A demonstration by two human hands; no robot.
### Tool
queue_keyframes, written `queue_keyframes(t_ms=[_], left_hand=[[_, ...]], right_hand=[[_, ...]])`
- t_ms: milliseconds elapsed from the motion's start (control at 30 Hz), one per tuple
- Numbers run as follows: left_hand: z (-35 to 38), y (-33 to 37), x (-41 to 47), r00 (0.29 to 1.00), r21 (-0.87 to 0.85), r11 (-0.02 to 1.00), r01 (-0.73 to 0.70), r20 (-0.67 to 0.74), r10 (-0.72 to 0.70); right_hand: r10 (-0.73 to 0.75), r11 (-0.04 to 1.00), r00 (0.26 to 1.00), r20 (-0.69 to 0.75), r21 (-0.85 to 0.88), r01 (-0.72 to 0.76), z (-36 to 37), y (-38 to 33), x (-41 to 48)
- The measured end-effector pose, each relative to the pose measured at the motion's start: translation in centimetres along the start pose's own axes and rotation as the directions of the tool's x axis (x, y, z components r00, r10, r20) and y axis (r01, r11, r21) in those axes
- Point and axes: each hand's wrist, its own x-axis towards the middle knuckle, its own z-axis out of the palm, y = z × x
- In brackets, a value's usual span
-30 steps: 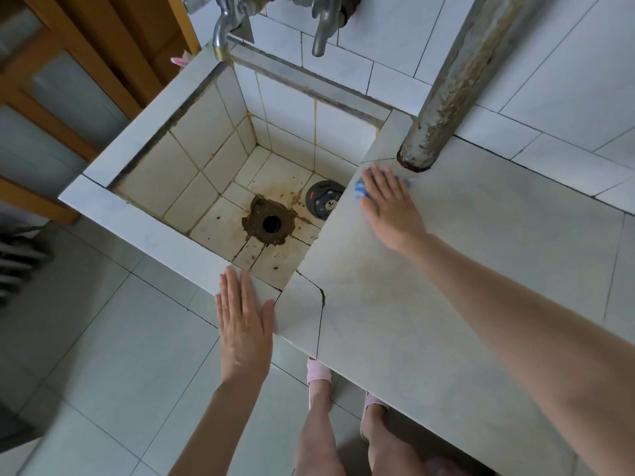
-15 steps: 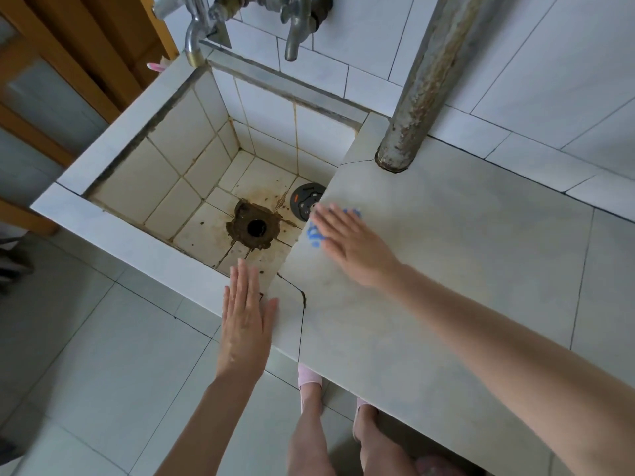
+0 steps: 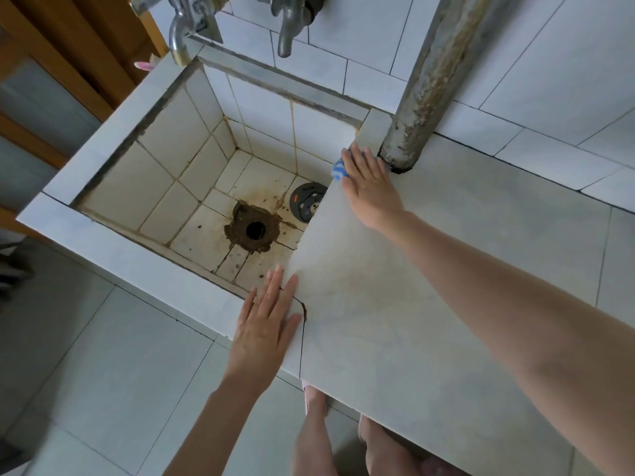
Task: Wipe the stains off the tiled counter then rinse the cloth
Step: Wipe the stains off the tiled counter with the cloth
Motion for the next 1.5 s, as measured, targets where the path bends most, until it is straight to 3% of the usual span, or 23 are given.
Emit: queue_keyframes(t_ms=[200, 400, 500, 600, 767, 833, 967, 1033, 1100, 1267, 1400, 1500], left_hand=[[-0.2, 0.1, 0.0, 0.999, -0.152, 0.988, 0.022, -0.023, -0.026], [0.4, -0.3, -0.1, 0.998, -0.036, 0.999, 0.019, -0.056, -0.021], [0.6, 0.0, -0.1, 0.998, -0.009, 0.999, 0.03, -0.059, -0.031], [0.6, 0.0, -0.1, 0.998, -0.019, 0.999, 0.03, -0.051, -0.03], [0.3, 0.3, -0.3, 0.998, -0.036, 0.999, 0.032, -0.046, -0.033], [0.3, 0.4, -0.2, 0.998, -0.041, 0.999, 0.03, -0.048, -0.032], [0.4, 0.4, -0.2, 0.998, -0.042, 0.999, 0.018, -0.062, -0.021], [0.4, 0.5, -0.1, 0.998, -0.07, 0.997, 0.013, -0.068, -0.018], [0.4, 0.6, 0.1, 0.996, -0.09, 0.996, -0.018, -0.089, 0.01], [1.1, 0.1, 0.4, 0.99, -0.133, 0.987, -0.088, -0.124, 0.071], [1.0, 0.1, 0.3, 0.989, -0.138, 0.987, -0.086, -0.131, 0.068], [0.9, 0.2, 0.3, 0.989, -0.156, 0.984, -0.084, -0.131, 0.064]], right_hand=[[-0.247, 0.968, 0.968, -0.041, -0.058, 0.244, 3.3, -1.4, -9.3], [-0.468, 0.882, 0.884, 0.009, -0.047, 0.468, 6.4, -3.4, -23.4], [-0.497, 0.864, 0.867, 0.033, -0.078, 0.498, 6.0, -2.1, -23.7], [-0.402, 0.91, 0.913, 0.067, -0.079, 0.406, 4.8, 0.4, -19.3], [-0.065, 0.992, 0.994, -0.093, -0.113, 0.054, 0.8, 6.0, -10.2], [0.086, 0.995, 0.994, -0.061, -0.045, -0.089, -0.5, 8.1, -8.1], [0.145, 0.988, 0.989, -0.037, -0.041, -0.147, -0.5, 8.6, -7.6], [0.072, 0.993, 0.995, -0.07, -0.091, -0.078, 0.6, 7.0, -8.9], [-0.095, 0.988, 0.994, -0.061, -0.131, 0.086, 1.7, 4.8, -11.7], [-0.478, 0.869, 0.878, -0.01, -0.152, 0.471, 6.1, -1.0, -21.3], [-0.596, 0.787, 0.799, 0.081, -0.139, 0.601, 6.9, -2.7, -25.5], [-0.592, 0.793, 0.802, 0.084, -0.117, 0.598, 5.9, -1.4, -22.6]])
